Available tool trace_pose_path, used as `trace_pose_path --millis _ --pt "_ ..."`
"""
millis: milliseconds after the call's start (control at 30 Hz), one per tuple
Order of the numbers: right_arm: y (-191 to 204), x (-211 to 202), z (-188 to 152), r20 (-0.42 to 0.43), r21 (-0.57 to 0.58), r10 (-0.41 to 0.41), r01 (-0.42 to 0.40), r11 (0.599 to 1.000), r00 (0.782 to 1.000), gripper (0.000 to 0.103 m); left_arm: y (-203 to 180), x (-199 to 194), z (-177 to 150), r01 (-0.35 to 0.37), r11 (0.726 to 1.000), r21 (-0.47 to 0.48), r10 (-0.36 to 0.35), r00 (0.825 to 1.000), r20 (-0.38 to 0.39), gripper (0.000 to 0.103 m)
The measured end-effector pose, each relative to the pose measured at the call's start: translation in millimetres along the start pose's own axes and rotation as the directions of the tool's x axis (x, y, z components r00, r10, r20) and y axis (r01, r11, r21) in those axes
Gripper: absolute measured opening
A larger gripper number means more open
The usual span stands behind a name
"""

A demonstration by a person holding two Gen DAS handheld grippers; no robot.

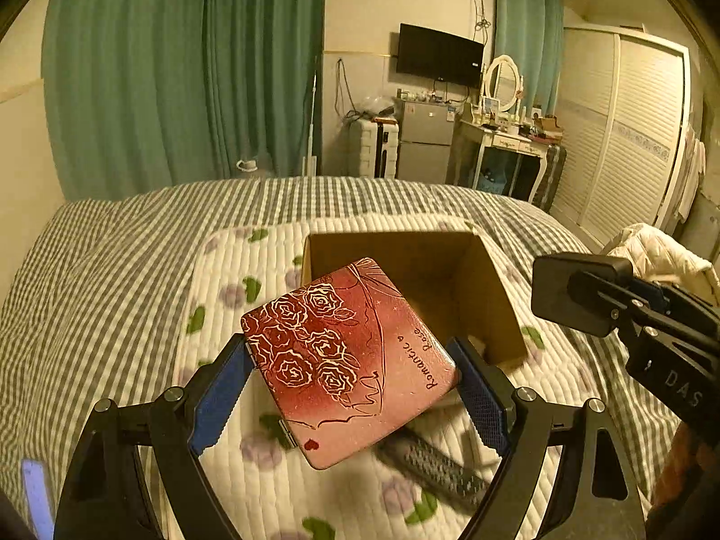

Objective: Organize rigid objects
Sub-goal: 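Lift both held items into the box and open both tools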

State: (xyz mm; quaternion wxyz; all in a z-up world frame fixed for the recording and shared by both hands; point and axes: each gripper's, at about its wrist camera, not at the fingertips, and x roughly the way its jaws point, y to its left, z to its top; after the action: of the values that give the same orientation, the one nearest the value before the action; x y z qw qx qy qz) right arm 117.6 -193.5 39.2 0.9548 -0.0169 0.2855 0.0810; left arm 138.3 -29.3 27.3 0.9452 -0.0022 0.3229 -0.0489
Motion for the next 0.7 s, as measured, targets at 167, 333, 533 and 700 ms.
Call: trace_pose_path --millis 167,333,533,700 --pt "-2.2 32.8 24.3 0.013 -0.016 0.02 -0.02 1.0 1.0 0.038 -3.5 45.3 16.5 -0.031 0.998 0.049 0.032 0.999 -0.005 0.088" --pt "-5.7 76.1 34.6 0.007 -0.029 0.029 -0.029 0.999 1.0 0.038 -3.8 99.6 14.2 -0.036 0.997 0.068 0.04 0.997 -0.059 0.088" --pt "-14.8 126.1 22.4 -0.032 -0.011 0.042 -0.042 0.999 0.999 0.038 -7.2 140.1 2.2 -0.039 0.996 0.082 0.046 0.995 -0.083 0.088" --pt "-22.3 144.3 6.9 -0.049 0.007 0.054 -0.054 0.999 0.997 0.038 -13.1 153.5 0.5 -0.038 0.995 0.096 0.047 0.995 -0.092 0.09"
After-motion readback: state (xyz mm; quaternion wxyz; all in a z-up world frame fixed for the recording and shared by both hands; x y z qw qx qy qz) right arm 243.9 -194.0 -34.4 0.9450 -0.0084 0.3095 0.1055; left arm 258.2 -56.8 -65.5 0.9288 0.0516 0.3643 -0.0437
